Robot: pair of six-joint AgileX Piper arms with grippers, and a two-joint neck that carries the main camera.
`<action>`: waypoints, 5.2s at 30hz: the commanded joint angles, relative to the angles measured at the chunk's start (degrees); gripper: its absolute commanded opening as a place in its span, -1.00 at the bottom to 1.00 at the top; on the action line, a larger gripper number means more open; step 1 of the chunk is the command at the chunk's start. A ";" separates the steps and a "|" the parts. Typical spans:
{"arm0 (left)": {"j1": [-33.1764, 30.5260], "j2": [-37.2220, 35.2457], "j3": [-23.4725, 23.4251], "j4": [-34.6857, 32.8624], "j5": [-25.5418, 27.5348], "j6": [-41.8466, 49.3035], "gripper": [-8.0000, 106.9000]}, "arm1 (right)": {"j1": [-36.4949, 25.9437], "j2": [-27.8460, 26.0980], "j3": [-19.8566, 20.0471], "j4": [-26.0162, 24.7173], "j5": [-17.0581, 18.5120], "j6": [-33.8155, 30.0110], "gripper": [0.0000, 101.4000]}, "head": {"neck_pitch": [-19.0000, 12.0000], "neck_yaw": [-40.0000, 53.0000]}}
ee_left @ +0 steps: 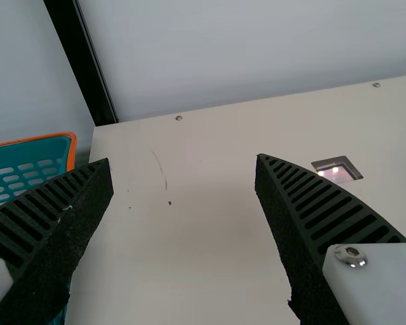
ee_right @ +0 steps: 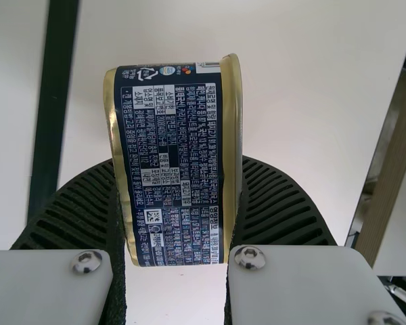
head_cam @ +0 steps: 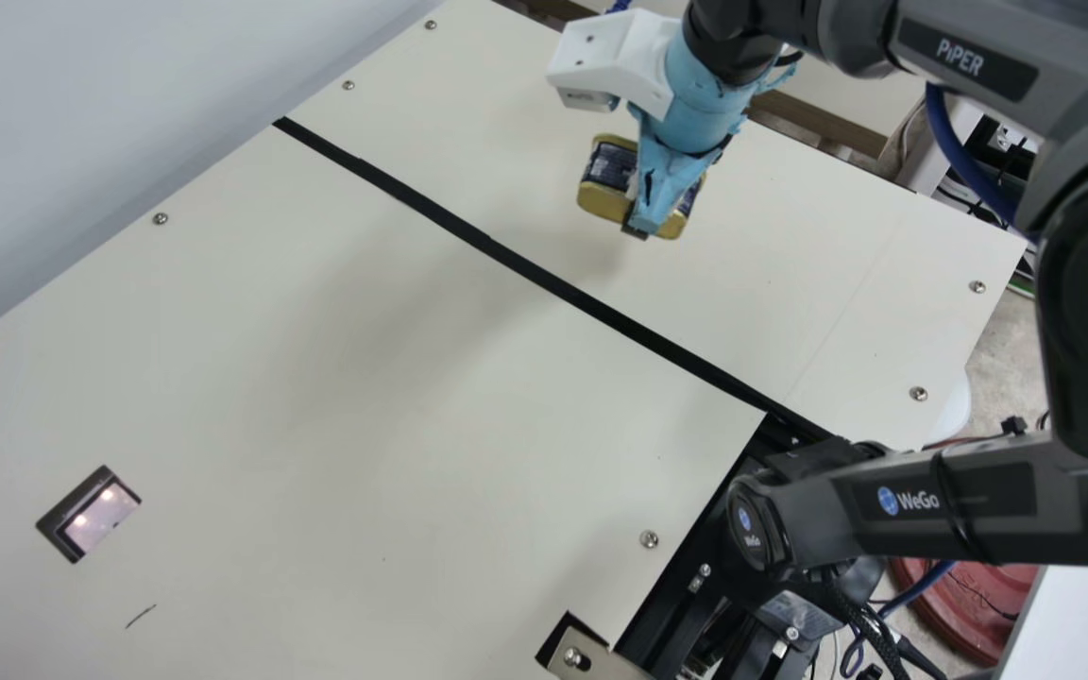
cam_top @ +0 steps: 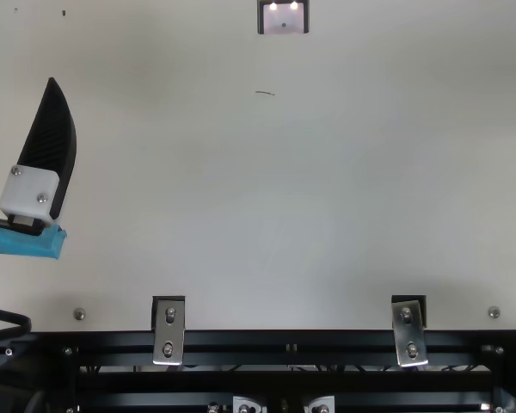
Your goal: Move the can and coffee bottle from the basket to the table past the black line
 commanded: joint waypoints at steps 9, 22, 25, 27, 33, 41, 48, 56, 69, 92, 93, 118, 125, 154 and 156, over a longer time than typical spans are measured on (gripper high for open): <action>0.00 0.00 0.00 0.00 0.00 0.00 0.71 | -9.19 3.43 2.34 0.39 -5.61 -1.94 -1.00 | -1.50 -1.14; 0.00 0.00 0.00 0.00 0.00 0.00 0.71 | -17.73 8.52 5.71 7.90 -13.19 -10.04 0.58 | -1.50 -1.14; 0.00 0.00 0.00 0.00 0.00 0.00 0.71 | -18.55 8.61 5.72 9.08 -14.05 -11.39 1.00 | -1.50 -1.14; 0.00 0.00 0.00 0.00 0.00 0.00 0.71 | -18.68 8.24 5.46 9.86 -14.58 -12.20 1.00 | -1.50 -1.14; 0.00 0.00 0.00 0.00 0.00 0.00 0.71 | -17.26 5.78 3.79 12.35 -14.87 -14.39 1.00 | -1.50 -1.14; 0.00 0.00 0.00 -0.15 0.00 0.00 0.71 | -11.41 0.55 2.23 16.94 -11.90 -15.39 1.00 | -1.50 -1.14; 0.00 0.00 0.00 -0.01 0.00 0.00 0.71 | -6.84 -6.18 0.80 24.75 -5.15 -15.04 1.00 | -1.50 -1.14; 0.00 0.00 0.00 -0.01 0.00 0.00 0.71 | -6.45 -14.25 0.18 35.00 5.00 -16.40 1.00 | -1.50 -1.14; 0.00 0.00 0.00 -0.01 0.00 0.00 0.71 | -12.37 -18.74 5.64 58.22 21.19 -23.10 1.00 | -1.50 -1.14; 0.00 0.00 0.00 -0.01 0.00 0.00 0.71 | 11.29 -41.99 11.53 60.97 21.19 -4.22 1.00 | -1.50 -1.14; 0.00 0.00 0.00 -0.01 0.00 0.00 0.71 | 11.96 -43.05 10.99 59.98 21.19 -2.56 1.00 | -1.50 -1.14; 0.00 0.00 0.00 -0.01 0.00 0.00 0.71 | 16.74 -38.82 9.12 65.67 18.45 3.02 1.00 | -1.50 -1.14; 0.00 0.00 0.00 -0.01 0.00 0.00 0.71 | 20.89 -37.85 9.34 66.28 21.19 4.70 1.00 | -1.50 -1.14; 0.00 0.00 0.00 -0.01 0.00 0.00 0.71 | 21.65 -37.91 9.26 66.37 21.24 5.36 1.00 | 0.92 11.78; 0.00 0.00 0.00 -0.01 0.00 0.00 0.71 | 21.65 -37.91 9.26 66.37 21.24 5.36 1.00 | 0.85 15.88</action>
